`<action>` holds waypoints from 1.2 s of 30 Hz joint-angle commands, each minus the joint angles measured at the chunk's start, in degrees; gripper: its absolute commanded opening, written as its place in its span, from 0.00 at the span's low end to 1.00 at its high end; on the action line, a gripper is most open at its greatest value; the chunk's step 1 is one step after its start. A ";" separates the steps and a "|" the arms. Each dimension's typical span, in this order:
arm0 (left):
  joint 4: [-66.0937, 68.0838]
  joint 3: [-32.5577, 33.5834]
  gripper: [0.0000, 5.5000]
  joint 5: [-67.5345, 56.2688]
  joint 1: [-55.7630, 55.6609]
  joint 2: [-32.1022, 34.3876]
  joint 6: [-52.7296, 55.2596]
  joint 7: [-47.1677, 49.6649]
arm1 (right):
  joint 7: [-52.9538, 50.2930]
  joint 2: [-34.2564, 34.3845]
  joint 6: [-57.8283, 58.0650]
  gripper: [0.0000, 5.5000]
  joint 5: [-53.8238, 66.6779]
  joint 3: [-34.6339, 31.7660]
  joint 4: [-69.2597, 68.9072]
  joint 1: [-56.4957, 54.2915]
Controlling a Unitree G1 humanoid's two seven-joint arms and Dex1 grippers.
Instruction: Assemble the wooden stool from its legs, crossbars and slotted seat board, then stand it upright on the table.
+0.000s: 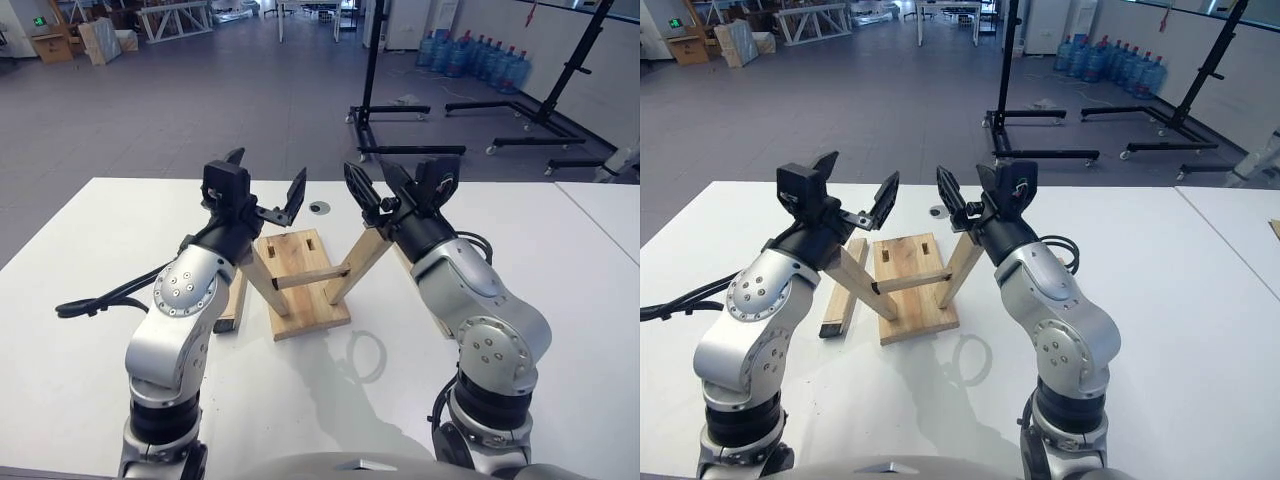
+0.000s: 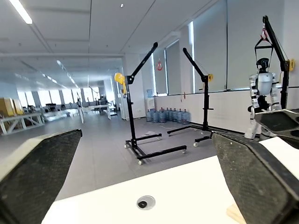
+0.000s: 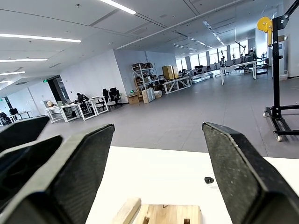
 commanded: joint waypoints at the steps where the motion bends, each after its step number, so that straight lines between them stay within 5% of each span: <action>1: 4.69 7.35 0.92 -3.19 -9.71 -0.86 4.69 2.59 | 2.14 -3.47 -2.97 0.63 -0.29 -2.69 -3.58 -5.85; 6: 8.48 12.39 0.92 -1.85 -9.01 3.34 3.95 2.98 | 4.84 -9.16 -0.20 0.63 2.72 -7.44 -10.24 4.41; 16: 13.35 11.01 0.92 2.02 -1.61 4.04 -2.01 3.79 | 5.51 -11.04 1.30 0.63 3.83 -3.61 -7.86 19.18; 20: 14.22 9.93 0.92 2.07 -0.75 3.12 -2.59 4.07 | 7.74 -24.73 -10.56 0.63 -15.06 -1.45 4.48 7.11; 25: 13.37 7.82 0.92 2.21 0.30 2.08 -2.38 4.51 | 6.96 -22.78 -19.13 0.63 -20.45 -2.84 6.25 2.19; 29: 12.22 7.10 0.92 2.21 1.95 2.02 -1.85 4.60 | 10.38 -18.26 -11.52 0.63 6.46 -16.59 3.12 -0.73; 33: 11.33 7.45 0.92 2.58 3.80 2.70 -2.16 4.57 | 14.56 -25.14 -2.35 0.63 39.45 -32.59 13.20 4.04; 36: 11.36 7.46 0.92 2.58 4.23 2.97 -2.74 4.25 | 25.69 -33.90 7.74 0.63 48.55 -32.38 11.93 15.40</action>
